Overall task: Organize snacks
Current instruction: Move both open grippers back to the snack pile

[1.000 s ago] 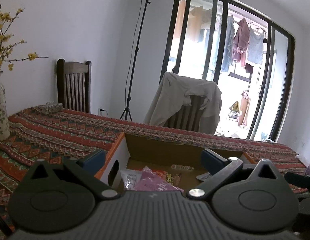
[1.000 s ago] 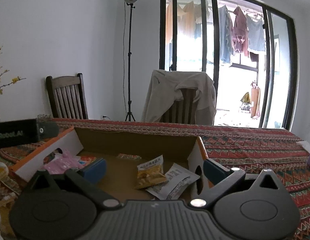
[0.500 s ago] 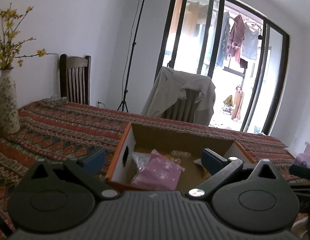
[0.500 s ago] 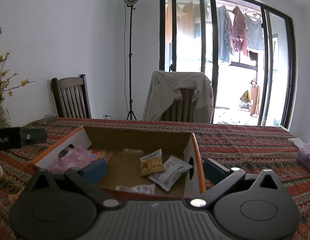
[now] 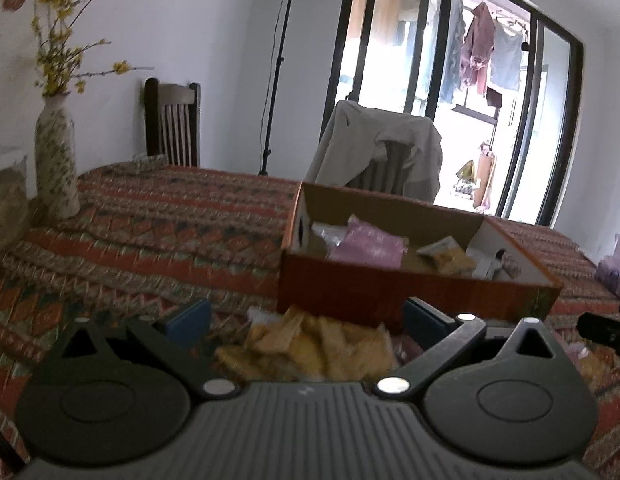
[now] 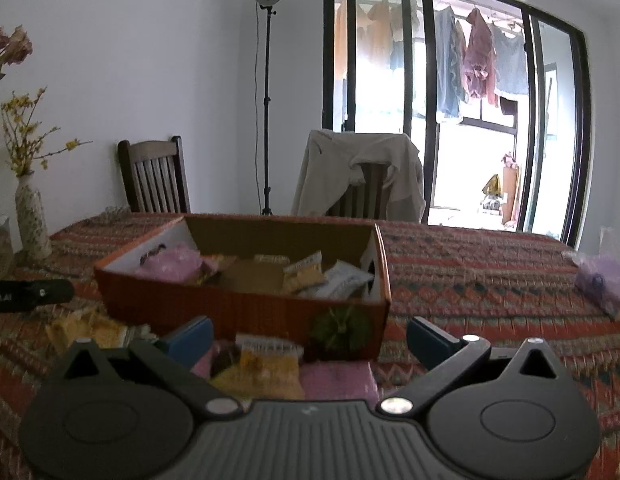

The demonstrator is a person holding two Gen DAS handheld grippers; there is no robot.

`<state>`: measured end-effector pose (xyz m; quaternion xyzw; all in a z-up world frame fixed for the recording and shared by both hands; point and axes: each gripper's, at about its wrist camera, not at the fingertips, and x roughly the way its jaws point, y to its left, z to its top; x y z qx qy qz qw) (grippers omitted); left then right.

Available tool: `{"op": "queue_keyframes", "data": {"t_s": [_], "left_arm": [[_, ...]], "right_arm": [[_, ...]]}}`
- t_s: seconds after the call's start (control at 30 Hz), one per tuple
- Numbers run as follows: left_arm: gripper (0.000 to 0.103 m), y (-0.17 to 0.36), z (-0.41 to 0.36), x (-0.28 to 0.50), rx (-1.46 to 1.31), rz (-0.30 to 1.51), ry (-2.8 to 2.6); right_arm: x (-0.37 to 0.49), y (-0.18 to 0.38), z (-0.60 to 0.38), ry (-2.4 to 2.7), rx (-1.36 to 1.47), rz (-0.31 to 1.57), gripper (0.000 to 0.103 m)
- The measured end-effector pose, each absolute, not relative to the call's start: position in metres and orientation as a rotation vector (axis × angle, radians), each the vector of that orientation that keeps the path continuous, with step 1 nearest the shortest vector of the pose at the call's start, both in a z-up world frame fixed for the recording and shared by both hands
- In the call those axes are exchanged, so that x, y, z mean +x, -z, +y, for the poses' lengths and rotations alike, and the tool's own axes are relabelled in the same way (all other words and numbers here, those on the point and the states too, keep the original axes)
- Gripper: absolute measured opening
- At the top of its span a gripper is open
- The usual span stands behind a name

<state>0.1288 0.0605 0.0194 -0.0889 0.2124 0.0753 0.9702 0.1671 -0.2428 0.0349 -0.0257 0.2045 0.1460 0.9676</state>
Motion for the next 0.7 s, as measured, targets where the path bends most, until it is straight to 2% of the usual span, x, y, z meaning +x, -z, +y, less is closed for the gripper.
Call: {"op": "queue_keyframes", "data": {"t_s": [0.4, 0.7], "left_arm": [[0.103, 0.009, 0.066, 0.113, -0.152, 0.451, -0.182], [0.103, 0.01, 0.074, 0.111, -0.199, 0.44, -0.191]], "right_arm": [[0.137, -0.007, -0.26, -0.284, -0.061, 0.486, 0.103], [0.135, 0.006, -0.27, -0.27, -0.02, 0.526, 0.103]]}}
